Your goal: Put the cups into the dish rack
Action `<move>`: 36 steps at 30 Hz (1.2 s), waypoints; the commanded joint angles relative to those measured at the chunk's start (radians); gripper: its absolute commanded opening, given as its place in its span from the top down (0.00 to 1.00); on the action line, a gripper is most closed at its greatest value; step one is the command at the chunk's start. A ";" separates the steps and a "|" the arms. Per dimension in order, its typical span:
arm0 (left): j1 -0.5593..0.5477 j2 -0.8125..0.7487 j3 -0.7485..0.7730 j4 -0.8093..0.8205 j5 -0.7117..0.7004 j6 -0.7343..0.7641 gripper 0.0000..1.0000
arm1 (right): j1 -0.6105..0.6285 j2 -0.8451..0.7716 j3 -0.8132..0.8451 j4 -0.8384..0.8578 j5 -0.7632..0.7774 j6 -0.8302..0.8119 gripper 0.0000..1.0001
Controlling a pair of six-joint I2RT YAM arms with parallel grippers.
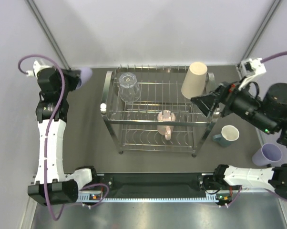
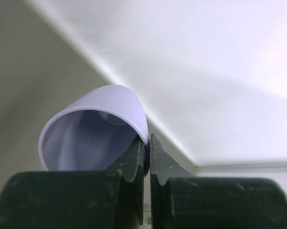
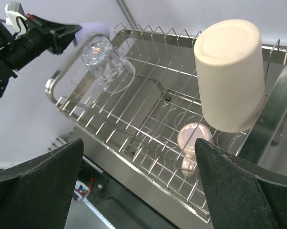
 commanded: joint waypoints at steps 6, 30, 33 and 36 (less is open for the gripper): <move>-0.115 -0.011 0.175 0.576 0.336 -0.159 1.00 | 0.011 -0.155 -0.226 0.323 -0.066 0.127 0.00; -0.398 -0.235 -0.143 1.161 0.488 -0.499 1.00 | 0.011 0.177 -0.284 1.278 -0.462 0.209 0.00; -0.399 -0.203 -0.109 1.170 0.500 -0.500 1.00 | 0.011 0.256 -0.218 1.313 -0.487 0.208 0.00; -0.399 -0.192 -0.088 1.181 0.499 -0.498 1.00 | 0.011 0.325 -0.156 1.364 -0.516 0.224 0.00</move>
